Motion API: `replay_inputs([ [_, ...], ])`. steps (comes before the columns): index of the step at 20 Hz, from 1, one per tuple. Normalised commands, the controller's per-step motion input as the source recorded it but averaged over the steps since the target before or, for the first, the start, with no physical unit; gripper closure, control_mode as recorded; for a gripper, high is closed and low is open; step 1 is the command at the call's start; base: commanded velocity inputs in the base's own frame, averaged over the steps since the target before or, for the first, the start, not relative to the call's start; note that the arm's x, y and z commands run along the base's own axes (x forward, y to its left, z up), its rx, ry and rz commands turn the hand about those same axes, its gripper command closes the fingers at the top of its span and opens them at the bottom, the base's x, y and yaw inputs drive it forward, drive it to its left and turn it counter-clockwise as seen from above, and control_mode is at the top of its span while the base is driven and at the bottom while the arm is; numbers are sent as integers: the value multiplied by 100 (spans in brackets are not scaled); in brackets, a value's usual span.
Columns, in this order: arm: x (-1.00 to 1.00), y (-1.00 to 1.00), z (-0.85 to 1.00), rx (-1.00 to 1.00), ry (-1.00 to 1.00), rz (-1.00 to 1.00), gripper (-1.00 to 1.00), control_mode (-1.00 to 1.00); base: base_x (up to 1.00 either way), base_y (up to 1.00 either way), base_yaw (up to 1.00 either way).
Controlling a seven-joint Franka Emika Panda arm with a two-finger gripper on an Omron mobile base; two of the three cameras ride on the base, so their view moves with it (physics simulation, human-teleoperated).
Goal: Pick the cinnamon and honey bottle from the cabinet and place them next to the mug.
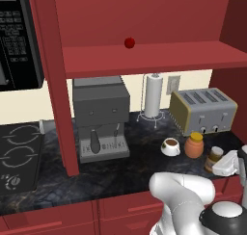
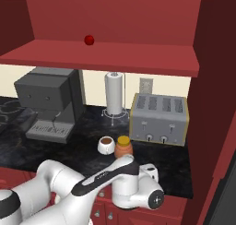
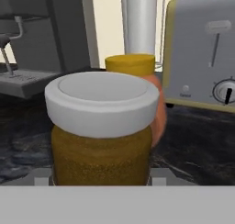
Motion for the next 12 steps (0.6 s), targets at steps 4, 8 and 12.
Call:
replay_inputs([
  [4, 1, -25, 0, 0, -2, 0, 100, -100, 0, 0, 0],
  [8, 16, -26, 0, -1, 0, 0, 100, -100, 0, 0, 0],
  [12, 30, -21, 0, -2, 0, 0, 100, -100, 0, 0, 0],
])
